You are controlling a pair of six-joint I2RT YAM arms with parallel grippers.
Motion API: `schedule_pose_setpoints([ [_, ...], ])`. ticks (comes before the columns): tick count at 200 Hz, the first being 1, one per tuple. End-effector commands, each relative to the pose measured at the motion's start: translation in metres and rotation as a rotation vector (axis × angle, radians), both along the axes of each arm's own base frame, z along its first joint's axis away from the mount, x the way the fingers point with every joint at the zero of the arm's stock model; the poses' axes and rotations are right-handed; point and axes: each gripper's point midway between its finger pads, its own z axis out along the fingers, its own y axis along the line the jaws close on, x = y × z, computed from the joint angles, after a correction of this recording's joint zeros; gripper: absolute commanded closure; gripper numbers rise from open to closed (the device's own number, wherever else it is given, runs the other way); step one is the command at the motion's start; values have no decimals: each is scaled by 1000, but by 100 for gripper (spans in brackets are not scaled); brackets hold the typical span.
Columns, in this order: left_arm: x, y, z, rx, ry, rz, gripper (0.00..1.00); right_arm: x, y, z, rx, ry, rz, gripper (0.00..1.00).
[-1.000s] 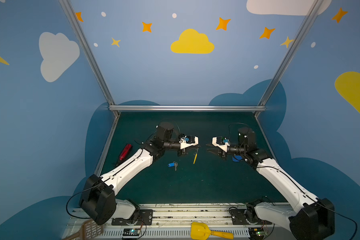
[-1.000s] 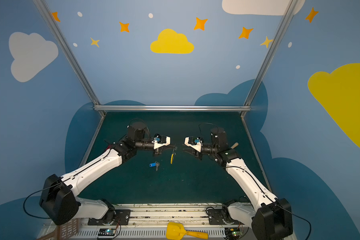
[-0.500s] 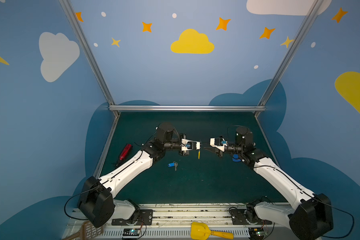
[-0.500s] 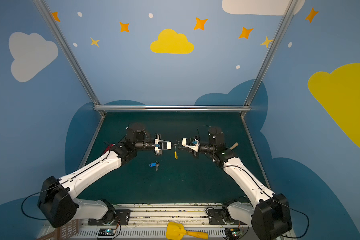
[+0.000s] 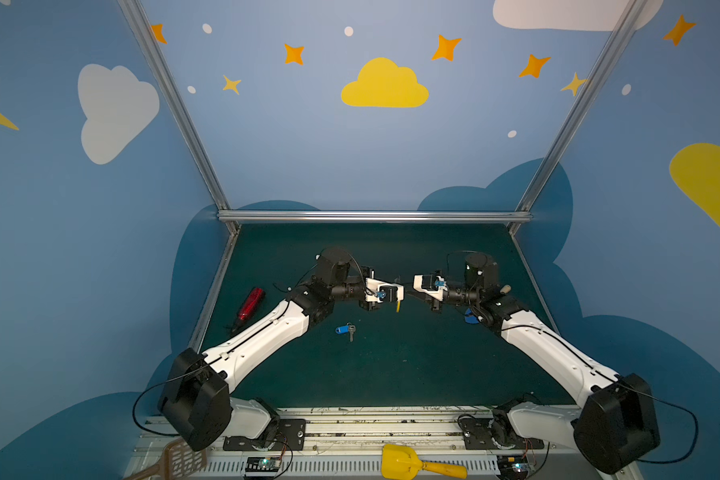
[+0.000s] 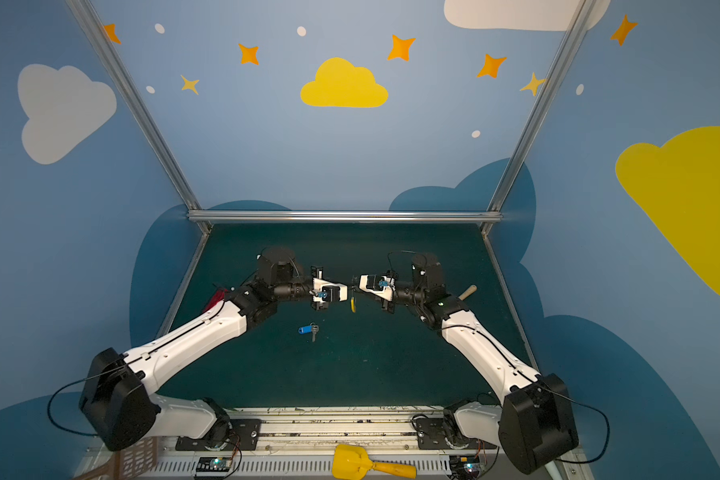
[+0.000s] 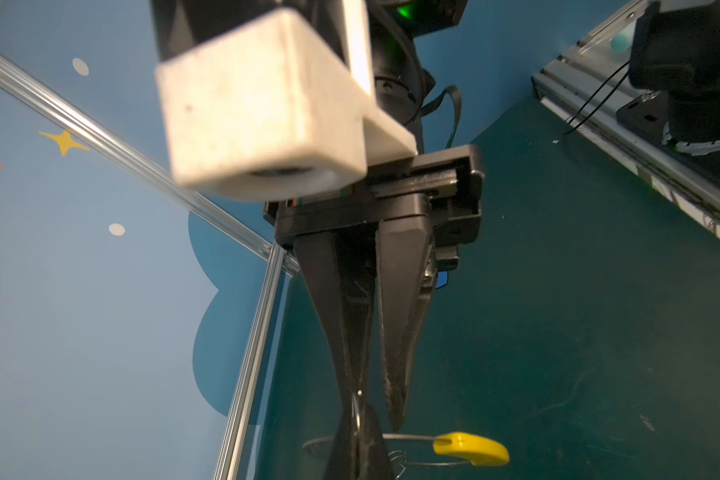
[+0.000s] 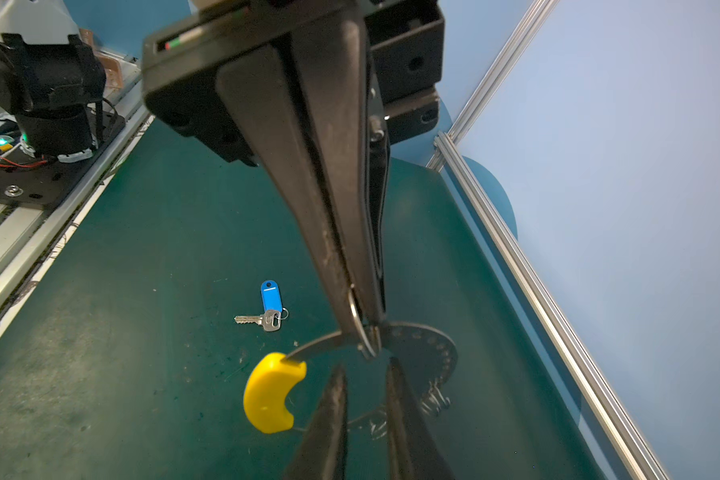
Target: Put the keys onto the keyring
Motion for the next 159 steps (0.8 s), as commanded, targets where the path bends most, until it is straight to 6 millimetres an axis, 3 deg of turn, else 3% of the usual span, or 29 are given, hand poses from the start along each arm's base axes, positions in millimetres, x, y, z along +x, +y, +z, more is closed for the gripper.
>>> schedule_pose_setpoints([
  [1, 21, 6, 8, -28, 59, 77, 96, 12, 1, -7, -23, 102, -40, 78],
  [30, 36, 32, 1, -62, 199, 152, 96, 29, 6, -25, -13, 351, -107, 77],
  [73, 42, 85, -15, -78, 294, 306, 96, 19, 27, -65, -74, 619, -1, 81],
  [86, 42, 101, -23, -76, 317, 351, 96, 18, 37, -81, -105, 690, 4, 80],
  [119, 41, 137, -31, -95, 334, 454, 96, 24, 72, -96, -131, 1026, -117, 83],
  [159, 42, 168, -36, -115, 340, 544, 96, -1, 102, -135, -222, 1262, -262, 79],
])
